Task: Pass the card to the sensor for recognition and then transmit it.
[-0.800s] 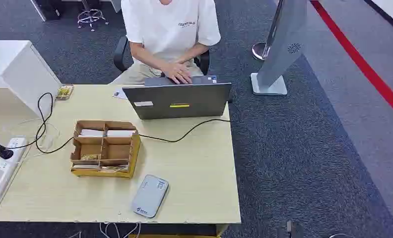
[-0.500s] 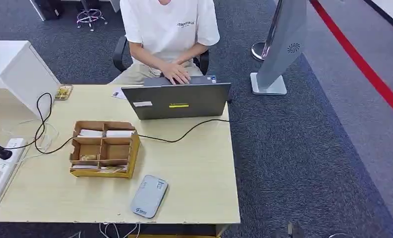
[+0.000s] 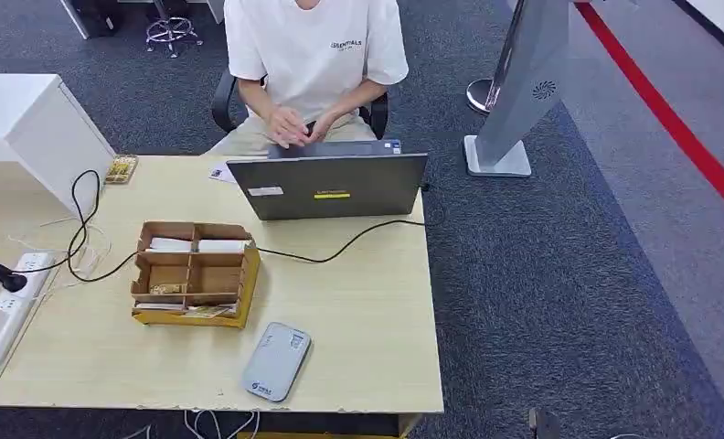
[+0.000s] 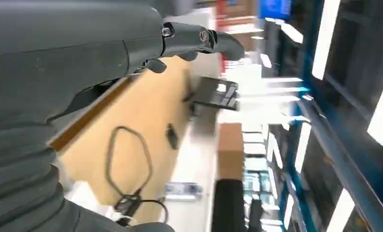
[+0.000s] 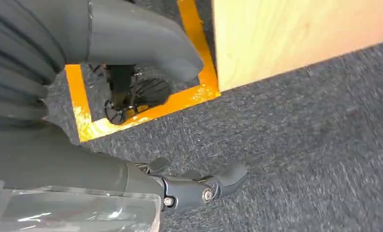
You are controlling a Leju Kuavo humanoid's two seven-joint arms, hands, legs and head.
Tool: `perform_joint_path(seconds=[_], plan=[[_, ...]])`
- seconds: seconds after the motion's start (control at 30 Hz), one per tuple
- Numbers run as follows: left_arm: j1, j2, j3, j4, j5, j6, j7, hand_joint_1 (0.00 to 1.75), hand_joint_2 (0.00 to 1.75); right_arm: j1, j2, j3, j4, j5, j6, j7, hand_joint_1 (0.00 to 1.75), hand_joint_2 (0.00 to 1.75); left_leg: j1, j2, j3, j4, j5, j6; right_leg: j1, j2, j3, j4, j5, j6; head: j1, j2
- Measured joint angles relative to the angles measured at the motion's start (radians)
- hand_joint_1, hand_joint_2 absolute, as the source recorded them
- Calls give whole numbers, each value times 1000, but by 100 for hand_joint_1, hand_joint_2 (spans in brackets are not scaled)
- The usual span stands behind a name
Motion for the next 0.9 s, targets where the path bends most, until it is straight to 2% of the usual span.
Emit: perform_joint_path(seconds=[0.07,0.13,0.2,0.27,0.3,0.37,0.43,0.53,0.57,0.67,0.73,0.8,0.9], plan=[[-18,5,-1,-82,-183,18,0,0,175,-9,1,0,0,46,2,29,0,175,0,0,0,0,1,0,0,0,0,0,1,0,0,0],[-27,31,-39,-147,-342,114,0,0,175,-22,3,2,0,92,2,60,0,175,0,2,1,0,1,-1,0,2,-1,0,1,-1,-1,0],[-56,60,-105,-179,-548,211,3,0,175,-36,7,3,0,123,3,92,0,175,0,0,0,0,2,0,0,1,-1,0,1,0,-1,0],[-119,87,-150,-178,-751,215,55,0,175,-52,14,7,0,147,10,115,0,175,0,-3,-1,0,4,0,0,-2,0,0,2,0,0,0],[-152,104,-167,-168,-882,218,109,0,175,-61,17,10,0,161,11,127,0,175,0,-3,-1,0,5,-2,0,-2,0,0,3,0,1,0],[-219,165,-182,-126,-1029,222,199,0,175,-73,25,15,0,183,12,149,0,175,0,0,-1,0,6,-4,0,0,-2,1,5,-3,2,0],[-293,261,-184,-32,-1147,225,294,0,175,-76,32,26,0,208,12,171,0,175,0,0,-1,-1,7,-5,0,0,-3,3,5,-3,2,0],[-388,392,-184,123,-1273,222,382,0,175,-82,39,35,0,229,13,190,0,175,1,0,-1,-1,9,-7,1,1,-4,4,6,-5,0,0],[-421,436,-184,179,-1322,203,417,0,175,-83,39,35,0,235,13,196,0,175,2,0,-1,-1,10,-8,1,1,-5,5,6,-5,-1,0],[-514,582,-193,363,-1473,94,543,0,175,-88,42,36,0,244,16,208,0,175,3,1,-1,-1,10,-9,2,3,-6,5,7,-6,-1,0],[-578,662,-211,500,-1560,51,614,0,175,-90,42,36,0,246,21,214,0,175,5,2,-2,-1,11,-11,4,5,-7,5,8,-7,0,0],[-627,725,-230,608,-1603,51,651,0,175,-92,42,36,1,251,26,216,0,175,6,4,-3,-1,11,-11,4,6,-8,5,8,-8,-1,0],[-658,777,-253,697,-1629,53,674,0,175,-93,42,35,1,250,29,216,0,175,6,5,-3,-1,11,-11,3,7,-8,4,8,-8,-1,0]])
